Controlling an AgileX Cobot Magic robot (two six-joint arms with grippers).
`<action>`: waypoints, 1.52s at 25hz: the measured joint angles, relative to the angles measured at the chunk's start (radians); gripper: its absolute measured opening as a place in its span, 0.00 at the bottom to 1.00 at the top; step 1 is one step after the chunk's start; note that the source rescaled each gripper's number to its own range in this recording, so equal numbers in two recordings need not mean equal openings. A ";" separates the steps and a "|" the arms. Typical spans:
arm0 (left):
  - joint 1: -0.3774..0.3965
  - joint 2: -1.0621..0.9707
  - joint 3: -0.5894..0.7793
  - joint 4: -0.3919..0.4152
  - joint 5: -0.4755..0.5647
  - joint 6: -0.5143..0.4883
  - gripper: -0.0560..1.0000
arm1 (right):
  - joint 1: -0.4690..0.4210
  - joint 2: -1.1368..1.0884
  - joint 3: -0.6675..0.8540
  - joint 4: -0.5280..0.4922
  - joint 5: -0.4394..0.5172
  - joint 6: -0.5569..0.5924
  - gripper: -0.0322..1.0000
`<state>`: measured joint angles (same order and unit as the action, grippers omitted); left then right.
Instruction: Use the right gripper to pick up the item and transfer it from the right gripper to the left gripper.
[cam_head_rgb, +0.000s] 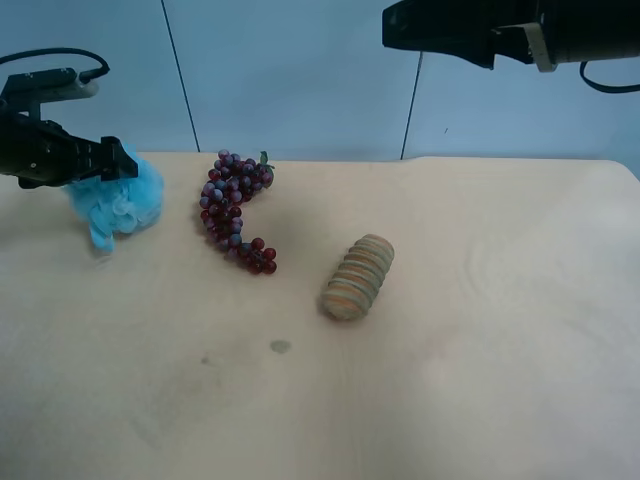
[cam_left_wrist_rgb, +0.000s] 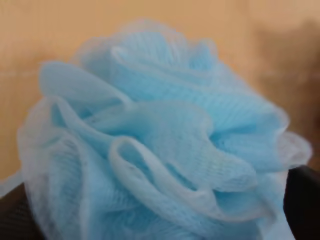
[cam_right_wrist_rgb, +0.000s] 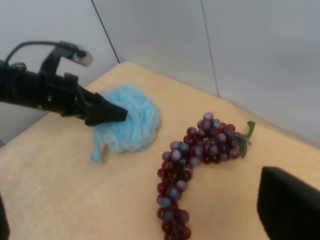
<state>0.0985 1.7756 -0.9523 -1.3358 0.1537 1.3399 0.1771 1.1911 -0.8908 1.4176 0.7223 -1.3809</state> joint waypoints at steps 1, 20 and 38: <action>0.000 -0.020 0.000 0.000 0.014 -0.005 0.89 | 0.000 0.000 0.000 0.000 0.000 0.009 0.97; 0.000 -0.485 0.000 0.205 0.379 -0.221 0.89 | 0.000 -0.241 0.000 -0.263 -0.055 0.300 0.94; 0.000 -1.049 0.000 0.685 0.675 -0.715 0.89 | 0.000 -0.590 -0.088 -1.124 0.287 1.047 0.94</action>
<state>0.0985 0.7261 -0.9523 -0.6512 0.8290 0.6248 0.1771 0.6011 -0.9788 0.2931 1.0088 -0.3341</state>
